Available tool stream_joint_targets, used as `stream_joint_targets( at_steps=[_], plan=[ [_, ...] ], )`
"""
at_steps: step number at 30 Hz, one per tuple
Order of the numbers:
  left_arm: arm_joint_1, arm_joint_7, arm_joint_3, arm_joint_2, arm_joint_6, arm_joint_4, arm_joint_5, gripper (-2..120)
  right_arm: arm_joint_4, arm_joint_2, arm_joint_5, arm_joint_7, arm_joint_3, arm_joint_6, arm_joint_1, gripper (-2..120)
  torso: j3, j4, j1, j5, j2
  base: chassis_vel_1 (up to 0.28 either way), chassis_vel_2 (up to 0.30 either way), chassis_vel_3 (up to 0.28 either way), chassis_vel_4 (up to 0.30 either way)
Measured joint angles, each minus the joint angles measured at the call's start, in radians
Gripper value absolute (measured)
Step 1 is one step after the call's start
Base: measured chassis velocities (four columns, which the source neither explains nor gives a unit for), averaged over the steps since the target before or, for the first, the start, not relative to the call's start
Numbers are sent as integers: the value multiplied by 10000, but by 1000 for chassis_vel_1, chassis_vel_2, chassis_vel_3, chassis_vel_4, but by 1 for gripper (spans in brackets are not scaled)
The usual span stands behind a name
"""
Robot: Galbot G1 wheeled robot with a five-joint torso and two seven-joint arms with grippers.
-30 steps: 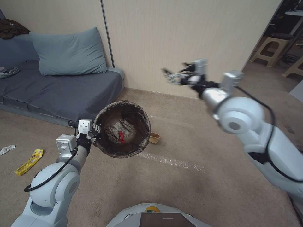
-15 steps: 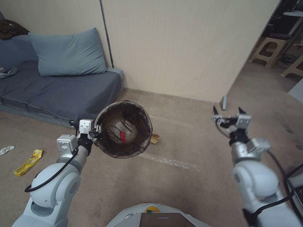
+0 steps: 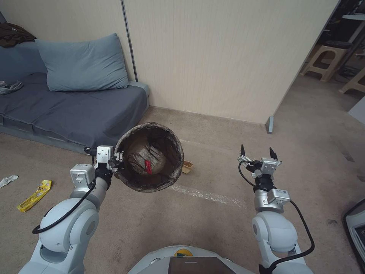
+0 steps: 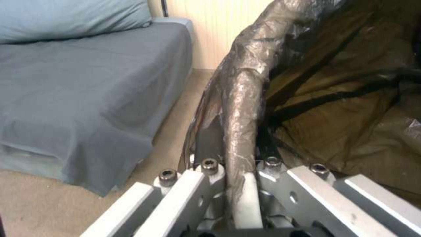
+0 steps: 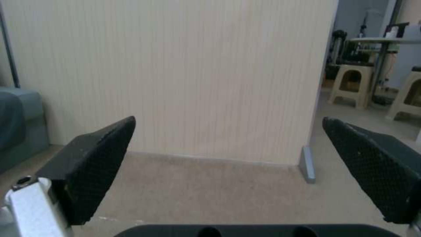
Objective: Pick up the trash bin, then pick up the garbage from the floor and place it into the trash bin.
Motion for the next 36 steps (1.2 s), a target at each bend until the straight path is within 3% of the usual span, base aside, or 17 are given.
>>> stream_joint_targets(
  at_steps=[7,36],
  plan=[
    [149,58,59,-176,0,-12,290,0,-292,131,-291,-20,-168,464,22,100,0,-1,0,2,0,0,0,0,0],
    [149,114,90,-246,1,-136,517,0,-430,115,-179,19,-390,286,201,100,0,-1,0,3,0,0,0,0,0]
  ],
)
